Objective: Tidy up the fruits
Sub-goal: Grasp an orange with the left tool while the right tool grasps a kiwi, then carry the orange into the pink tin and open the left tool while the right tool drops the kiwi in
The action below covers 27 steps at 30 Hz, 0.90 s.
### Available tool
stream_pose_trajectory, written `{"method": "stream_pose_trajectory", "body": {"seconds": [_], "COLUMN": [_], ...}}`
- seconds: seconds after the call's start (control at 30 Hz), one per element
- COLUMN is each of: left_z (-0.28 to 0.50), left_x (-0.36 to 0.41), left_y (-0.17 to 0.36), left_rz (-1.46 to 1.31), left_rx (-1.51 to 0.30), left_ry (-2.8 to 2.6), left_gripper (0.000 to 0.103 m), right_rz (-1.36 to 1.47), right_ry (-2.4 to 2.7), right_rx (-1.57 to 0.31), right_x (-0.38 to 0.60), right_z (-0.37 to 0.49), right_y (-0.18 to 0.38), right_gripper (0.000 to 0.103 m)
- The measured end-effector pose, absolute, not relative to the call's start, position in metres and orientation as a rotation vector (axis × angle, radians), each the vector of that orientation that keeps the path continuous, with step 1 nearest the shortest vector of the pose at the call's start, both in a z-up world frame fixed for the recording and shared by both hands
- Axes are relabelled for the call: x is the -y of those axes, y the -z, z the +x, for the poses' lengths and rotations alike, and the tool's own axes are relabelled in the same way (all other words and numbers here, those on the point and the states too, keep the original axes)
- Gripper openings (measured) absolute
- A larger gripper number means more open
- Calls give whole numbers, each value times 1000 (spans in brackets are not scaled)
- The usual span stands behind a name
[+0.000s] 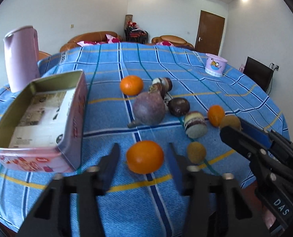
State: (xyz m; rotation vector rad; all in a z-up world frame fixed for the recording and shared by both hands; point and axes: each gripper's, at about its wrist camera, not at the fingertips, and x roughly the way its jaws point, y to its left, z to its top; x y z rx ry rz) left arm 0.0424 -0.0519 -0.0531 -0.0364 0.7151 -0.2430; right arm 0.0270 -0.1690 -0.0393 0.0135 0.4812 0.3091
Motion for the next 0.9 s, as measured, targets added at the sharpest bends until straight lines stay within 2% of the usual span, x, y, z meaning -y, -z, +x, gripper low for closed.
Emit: {"method": "stream_pose_trajectory", "body": {"seconds": [0.9], "left_z": [28], "left_x": [6], "left_y": [14], "left_rz": [-66], "left_rx": [-553], "left_ry": [133], "left_gripper": [40], "right_rz": [-58], "right_ry": [-419], "right_rx": [-459], "right_x": [125], "right_z": [31], "right_y": [17], "right_gripper": [30]}}
